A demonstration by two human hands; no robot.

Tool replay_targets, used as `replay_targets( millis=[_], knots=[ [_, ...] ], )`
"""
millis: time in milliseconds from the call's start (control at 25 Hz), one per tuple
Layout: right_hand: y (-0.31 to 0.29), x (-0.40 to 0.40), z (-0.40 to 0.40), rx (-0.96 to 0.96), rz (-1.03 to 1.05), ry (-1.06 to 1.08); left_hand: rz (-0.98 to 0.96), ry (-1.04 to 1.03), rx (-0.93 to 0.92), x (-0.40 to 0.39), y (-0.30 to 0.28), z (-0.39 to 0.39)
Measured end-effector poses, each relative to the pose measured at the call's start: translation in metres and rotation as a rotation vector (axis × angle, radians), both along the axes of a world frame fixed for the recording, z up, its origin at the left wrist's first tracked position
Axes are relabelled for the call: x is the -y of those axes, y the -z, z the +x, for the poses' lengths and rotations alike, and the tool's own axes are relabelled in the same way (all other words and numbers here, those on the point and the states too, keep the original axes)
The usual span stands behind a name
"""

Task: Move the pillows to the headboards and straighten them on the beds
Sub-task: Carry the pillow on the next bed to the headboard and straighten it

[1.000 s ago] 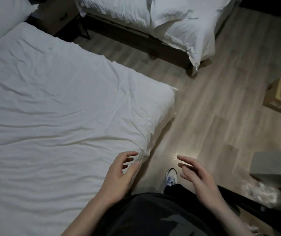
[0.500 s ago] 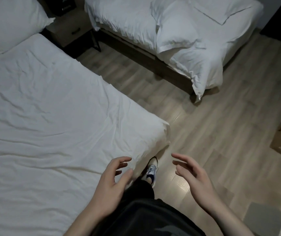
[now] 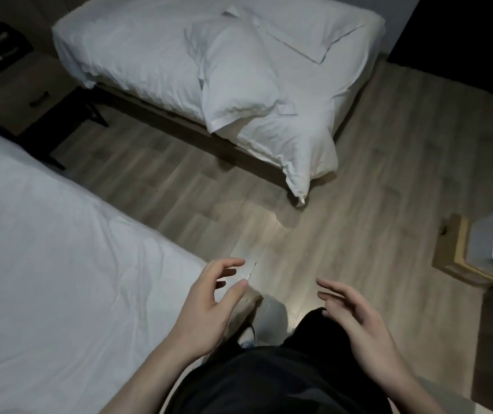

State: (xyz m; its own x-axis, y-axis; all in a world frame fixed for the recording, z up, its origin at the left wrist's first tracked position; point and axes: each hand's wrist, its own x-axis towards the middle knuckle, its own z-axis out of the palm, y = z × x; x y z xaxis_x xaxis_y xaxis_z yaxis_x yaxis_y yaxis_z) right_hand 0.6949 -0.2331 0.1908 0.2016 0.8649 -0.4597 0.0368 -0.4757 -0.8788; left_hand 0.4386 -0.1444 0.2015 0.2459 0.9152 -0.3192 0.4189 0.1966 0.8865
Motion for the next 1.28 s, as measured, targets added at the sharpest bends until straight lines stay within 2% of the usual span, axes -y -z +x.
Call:
replay_targets(
  millis=[120,440,640,720,1080,1280],
  knots=[
    [0.01,-0.062,0.045,-0.021,-0.003,-0.012,0.008,-0.038,-0.012,-0.055,0.006,0.045],
    [0.005,-0.24,0.177,-0.039,-0.004,-0.286,0.02,-0.297,-0.056,-0.15,0.0,0.157],
    [-0.005,-0.351,0.192,-0.053,0.018,-0.449,0.011,-0.484,-0.032,-0.204,-0.005,0.185],
    [-0.002,-0.378,0.191,-0.036,0.026,-0.491,0.006,-0.49,-0.024,-0.227,-0.002,0.186],
    [0.015,-0.534,0.189,0.022,0.013,-0.319,0.03,-0.362,0.002,-0.455,0.022,0.154],
    [0.015,-0.622,0.176,-0.006,-0.011,-0.255,-0.027,-0.343,-0.016,-0.56,0.022,0.139]
  ],
)
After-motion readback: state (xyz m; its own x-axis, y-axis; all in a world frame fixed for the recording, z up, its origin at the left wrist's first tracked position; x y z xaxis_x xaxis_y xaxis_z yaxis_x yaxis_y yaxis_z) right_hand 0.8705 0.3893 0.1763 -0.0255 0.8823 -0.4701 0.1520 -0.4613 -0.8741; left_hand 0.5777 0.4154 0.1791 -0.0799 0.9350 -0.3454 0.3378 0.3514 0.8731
